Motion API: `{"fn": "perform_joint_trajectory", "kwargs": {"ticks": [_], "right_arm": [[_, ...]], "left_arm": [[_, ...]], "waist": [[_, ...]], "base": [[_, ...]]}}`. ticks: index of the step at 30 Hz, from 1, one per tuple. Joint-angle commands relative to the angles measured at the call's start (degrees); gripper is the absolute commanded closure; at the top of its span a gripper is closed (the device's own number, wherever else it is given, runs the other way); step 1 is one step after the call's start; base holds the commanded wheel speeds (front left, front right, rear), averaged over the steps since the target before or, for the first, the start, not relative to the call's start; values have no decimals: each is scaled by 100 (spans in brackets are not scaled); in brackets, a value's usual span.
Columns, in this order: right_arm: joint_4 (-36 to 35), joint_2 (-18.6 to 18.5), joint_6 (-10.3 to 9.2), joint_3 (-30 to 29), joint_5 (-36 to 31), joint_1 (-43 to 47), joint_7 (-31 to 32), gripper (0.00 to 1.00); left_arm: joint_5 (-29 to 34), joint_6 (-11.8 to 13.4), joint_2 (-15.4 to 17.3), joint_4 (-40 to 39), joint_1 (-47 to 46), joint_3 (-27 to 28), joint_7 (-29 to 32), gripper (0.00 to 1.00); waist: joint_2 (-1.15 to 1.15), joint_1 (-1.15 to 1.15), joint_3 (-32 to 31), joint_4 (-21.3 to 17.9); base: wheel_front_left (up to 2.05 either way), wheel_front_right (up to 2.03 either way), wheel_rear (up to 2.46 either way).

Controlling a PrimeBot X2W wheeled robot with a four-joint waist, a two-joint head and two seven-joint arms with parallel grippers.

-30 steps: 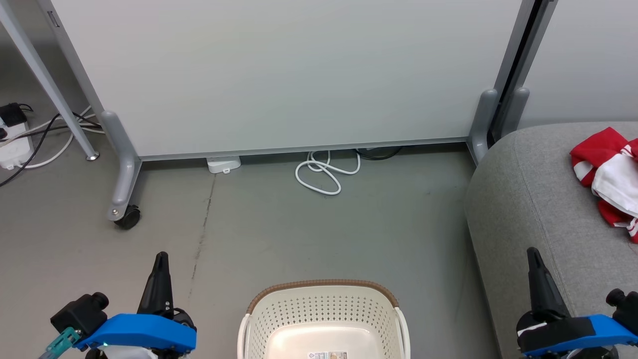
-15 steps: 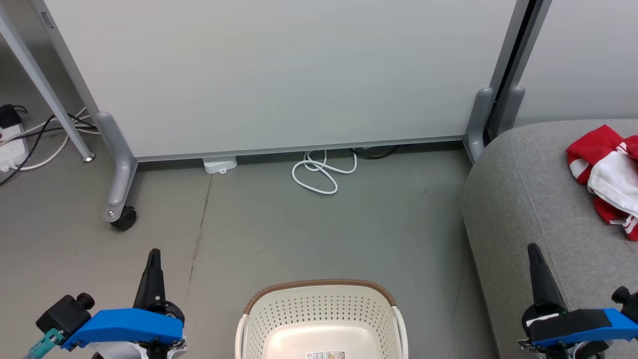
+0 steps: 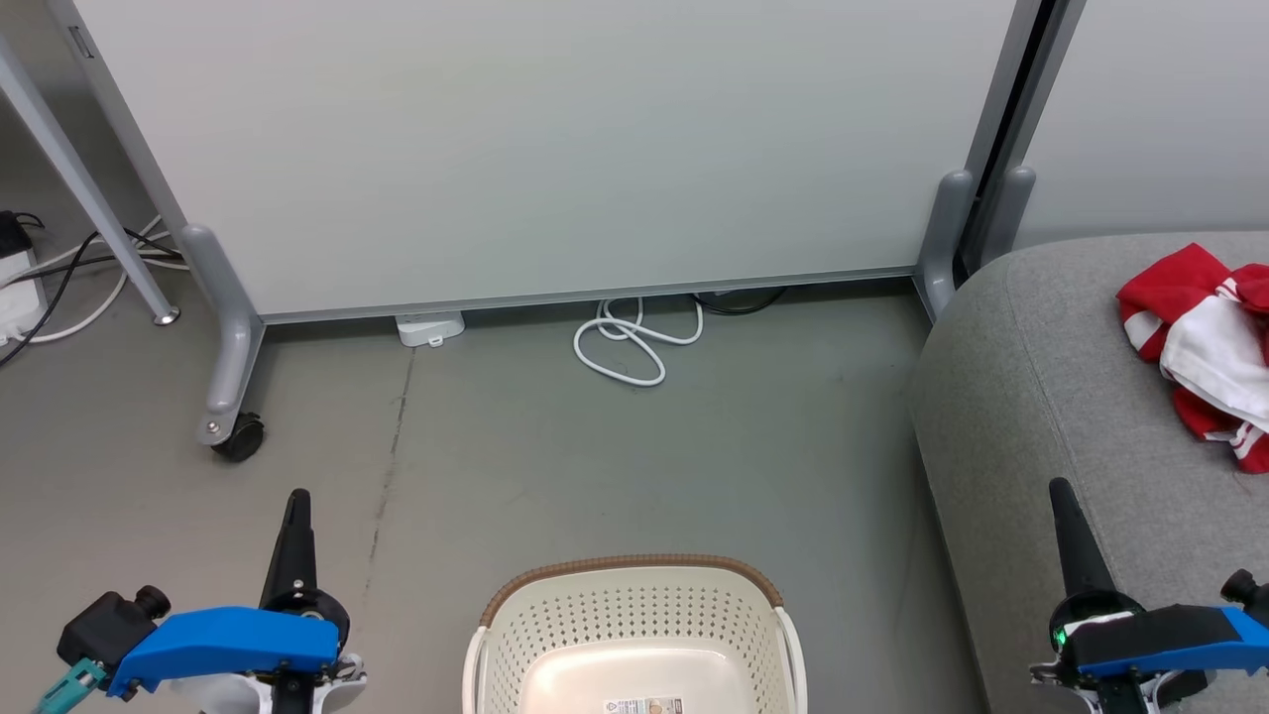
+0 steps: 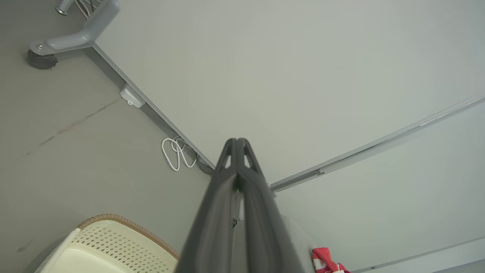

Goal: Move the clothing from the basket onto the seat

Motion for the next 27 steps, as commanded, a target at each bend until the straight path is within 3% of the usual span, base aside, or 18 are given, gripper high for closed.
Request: {"fn": "perform_joint_trajectory", "kwargs": {"ticks": [1, 27], "right_arm": [[-25, -15, 3, -22, 182, -150, 44, 100], [75, -15, 3, -72, 1585, -278, 398, 100]], "left_arm": [[-154, -33, 4, -77, -158, 55, 37, 100], [-1514, -68, -64, -135, -208, 296, 392, 100]], "waist": [[0, 0, 1, -6], [0, 0, 19, -111]], "base": [[0, 0, 0], [0, 0, 0]]}}
